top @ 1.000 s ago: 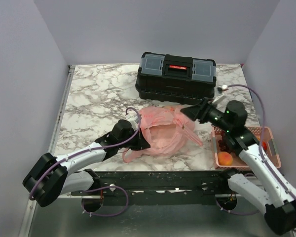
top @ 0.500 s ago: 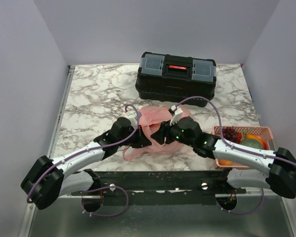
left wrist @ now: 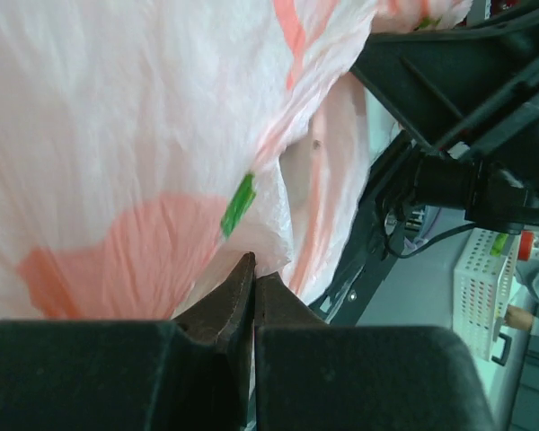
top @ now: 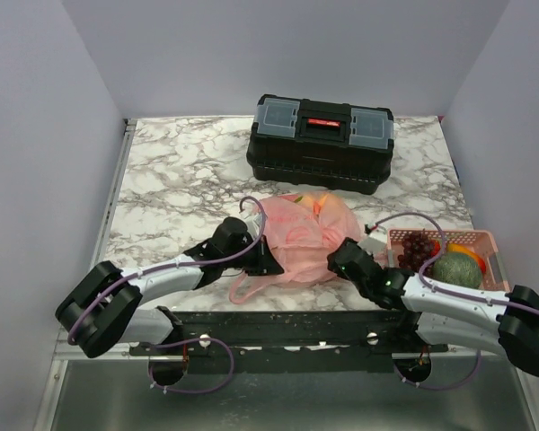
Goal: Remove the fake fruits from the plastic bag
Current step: Adjust the plastic bag at the center of the board, then take out the fake fruit from the plastic bag.
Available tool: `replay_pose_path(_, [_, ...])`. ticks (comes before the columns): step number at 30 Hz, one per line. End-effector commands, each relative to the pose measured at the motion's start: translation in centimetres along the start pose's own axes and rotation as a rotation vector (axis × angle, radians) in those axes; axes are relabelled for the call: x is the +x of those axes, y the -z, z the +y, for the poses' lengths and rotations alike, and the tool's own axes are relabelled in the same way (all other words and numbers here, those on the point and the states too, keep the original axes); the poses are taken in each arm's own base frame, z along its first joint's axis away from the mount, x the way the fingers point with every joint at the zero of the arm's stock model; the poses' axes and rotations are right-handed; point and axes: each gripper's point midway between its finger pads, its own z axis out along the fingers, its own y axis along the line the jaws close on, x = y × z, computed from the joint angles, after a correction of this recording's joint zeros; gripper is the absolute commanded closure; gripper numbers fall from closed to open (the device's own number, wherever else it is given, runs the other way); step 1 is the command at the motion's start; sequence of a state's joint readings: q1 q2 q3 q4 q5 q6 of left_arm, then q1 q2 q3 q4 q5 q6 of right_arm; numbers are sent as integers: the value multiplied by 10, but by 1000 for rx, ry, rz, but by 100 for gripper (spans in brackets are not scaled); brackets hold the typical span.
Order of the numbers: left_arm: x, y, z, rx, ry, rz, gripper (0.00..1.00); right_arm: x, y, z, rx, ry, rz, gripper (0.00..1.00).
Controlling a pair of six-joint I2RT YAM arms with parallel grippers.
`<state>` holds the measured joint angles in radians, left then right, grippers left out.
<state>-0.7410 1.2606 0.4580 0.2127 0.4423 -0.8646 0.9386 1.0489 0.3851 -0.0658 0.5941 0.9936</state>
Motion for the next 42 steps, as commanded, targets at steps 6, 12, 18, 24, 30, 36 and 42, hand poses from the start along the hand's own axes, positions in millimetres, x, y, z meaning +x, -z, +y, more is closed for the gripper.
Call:
replay_pose_path(6, [5, -10, -18, 96, -12, 42, 100, -18, 12, -24, 32, -93, -105, 52])
replay_pose_path(12, [-6, -1, -20, 34, -86, -12, 100, -20, 21, 66, -376, 219, -59, 48])
replay_pose_path(18, [-26, 27, -18, -75, -179, -134, 100, -26, 1, 102, -413, 287, -86, 48])
replay_pose_path(24, [-31, 40, -33, -66, -220, -129, 100, -26, -23, 127, -429, 204, -123, 48])
replay_pose_path(30, [-48, 53, -93, 87, -273, -134, 100, -6, -37, 128, -445, 179, -85, 47])
replay_pose_path(36, [-29, 50, -76, 42, -253, -141, 100, -7, -29, 118, -474, 186, -121, 24])
replay_pose_path(42, [10, 36, 4, -157, -154, -75, 100, -5, -35, 124, -473, 200, -111, 11])
